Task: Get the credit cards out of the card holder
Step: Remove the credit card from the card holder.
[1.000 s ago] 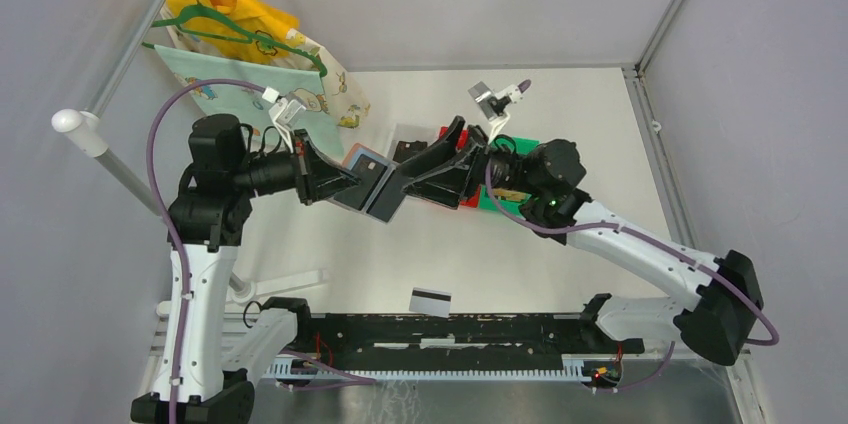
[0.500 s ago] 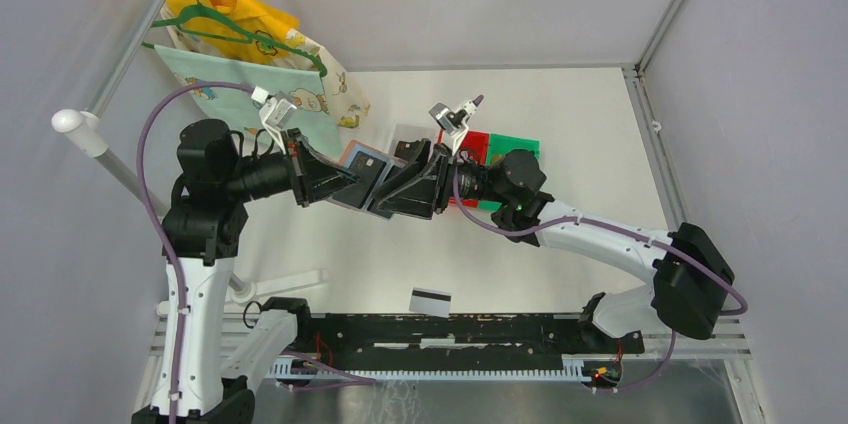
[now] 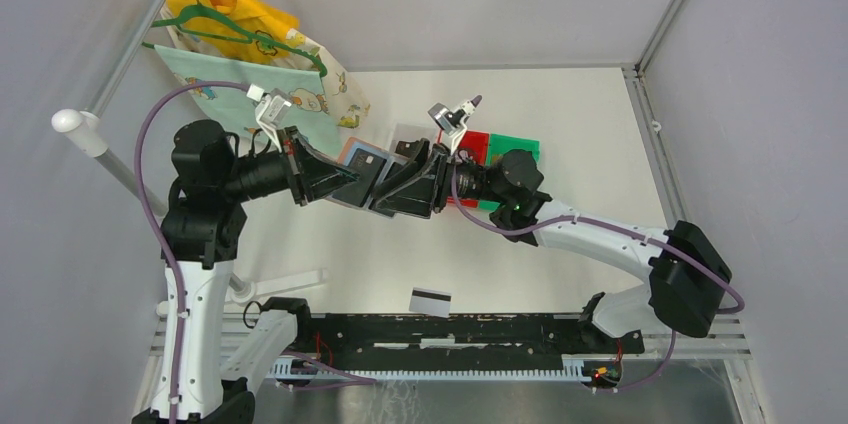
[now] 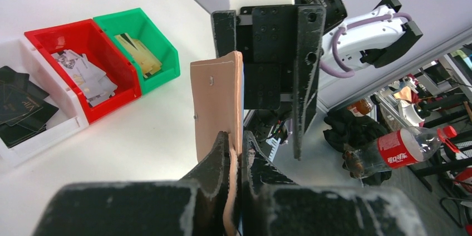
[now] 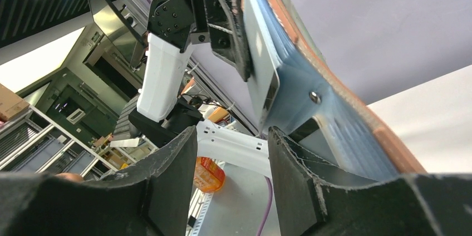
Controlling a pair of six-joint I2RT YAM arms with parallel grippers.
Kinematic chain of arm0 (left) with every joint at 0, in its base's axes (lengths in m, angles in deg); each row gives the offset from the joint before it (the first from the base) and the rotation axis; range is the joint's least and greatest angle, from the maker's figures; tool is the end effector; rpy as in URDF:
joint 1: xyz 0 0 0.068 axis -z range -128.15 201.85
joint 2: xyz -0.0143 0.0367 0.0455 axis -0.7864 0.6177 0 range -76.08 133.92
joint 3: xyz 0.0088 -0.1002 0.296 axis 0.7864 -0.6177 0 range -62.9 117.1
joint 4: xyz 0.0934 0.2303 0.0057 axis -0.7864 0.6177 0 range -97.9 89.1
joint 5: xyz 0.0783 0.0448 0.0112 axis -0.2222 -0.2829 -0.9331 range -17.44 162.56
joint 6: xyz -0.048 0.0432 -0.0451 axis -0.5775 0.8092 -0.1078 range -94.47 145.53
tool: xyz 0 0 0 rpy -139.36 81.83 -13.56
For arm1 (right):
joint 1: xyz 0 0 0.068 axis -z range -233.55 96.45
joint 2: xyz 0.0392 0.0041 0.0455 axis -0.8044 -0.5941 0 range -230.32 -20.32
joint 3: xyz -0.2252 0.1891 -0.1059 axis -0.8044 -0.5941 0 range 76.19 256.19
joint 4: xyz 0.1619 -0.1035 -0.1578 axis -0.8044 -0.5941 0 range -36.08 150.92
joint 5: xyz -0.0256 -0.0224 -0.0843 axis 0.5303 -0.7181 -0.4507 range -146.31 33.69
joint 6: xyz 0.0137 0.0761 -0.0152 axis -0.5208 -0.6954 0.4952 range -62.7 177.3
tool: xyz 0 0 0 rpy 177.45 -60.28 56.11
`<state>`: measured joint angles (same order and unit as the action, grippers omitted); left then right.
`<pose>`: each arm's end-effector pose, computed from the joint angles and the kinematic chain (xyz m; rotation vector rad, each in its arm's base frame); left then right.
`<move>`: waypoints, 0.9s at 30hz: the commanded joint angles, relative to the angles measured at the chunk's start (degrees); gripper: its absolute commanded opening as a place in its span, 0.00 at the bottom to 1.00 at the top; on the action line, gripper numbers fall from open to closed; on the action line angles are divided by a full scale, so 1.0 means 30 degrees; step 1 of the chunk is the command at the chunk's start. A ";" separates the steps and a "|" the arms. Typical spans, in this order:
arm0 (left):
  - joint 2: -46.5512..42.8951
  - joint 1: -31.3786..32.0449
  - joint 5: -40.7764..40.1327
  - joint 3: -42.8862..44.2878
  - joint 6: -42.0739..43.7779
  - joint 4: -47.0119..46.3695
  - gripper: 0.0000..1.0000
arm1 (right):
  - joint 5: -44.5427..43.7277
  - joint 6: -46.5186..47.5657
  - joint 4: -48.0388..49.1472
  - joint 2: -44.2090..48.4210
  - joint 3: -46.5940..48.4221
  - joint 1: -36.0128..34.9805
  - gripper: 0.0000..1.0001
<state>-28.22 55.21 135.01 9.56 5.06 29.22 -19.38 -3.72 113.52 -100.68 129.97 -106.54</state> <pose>0.0997 -0.0658 0.4676 0.5502 1.7581 -1.2571 0.1588 0.2781 0.4204 -0.6186 1.3822 2.0362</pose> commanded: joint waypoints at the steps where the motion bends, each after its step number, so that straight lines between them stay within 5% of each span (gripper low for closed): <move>1: -0.0495 -0.0019 0.1057 0.0226 -0.1580 -0.2090 0.02 | -0.0149 0.0138 0.0807 -0.0295 0.0497 -0.0059 0.55; 15: -0.0775 -0.0032 0.1240 -0.0571 -0.2113 -0.2094 0.02 | -0.0801 -0.1588 0.2685 -0.1108 0.1636 -0.0104 0.42; 27: -0.0359 -0.0019 0.1949 -0.0711 -0.2476 -0.2084 0.20 | -0.1043 -0.2424 0.4429 -0.1217 0.1252 -0.0117 0.00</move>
<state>-29.91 55.18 136.46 7.18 1.15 26.01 -21.61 -9.03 117.78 -104.94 132.25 -106.70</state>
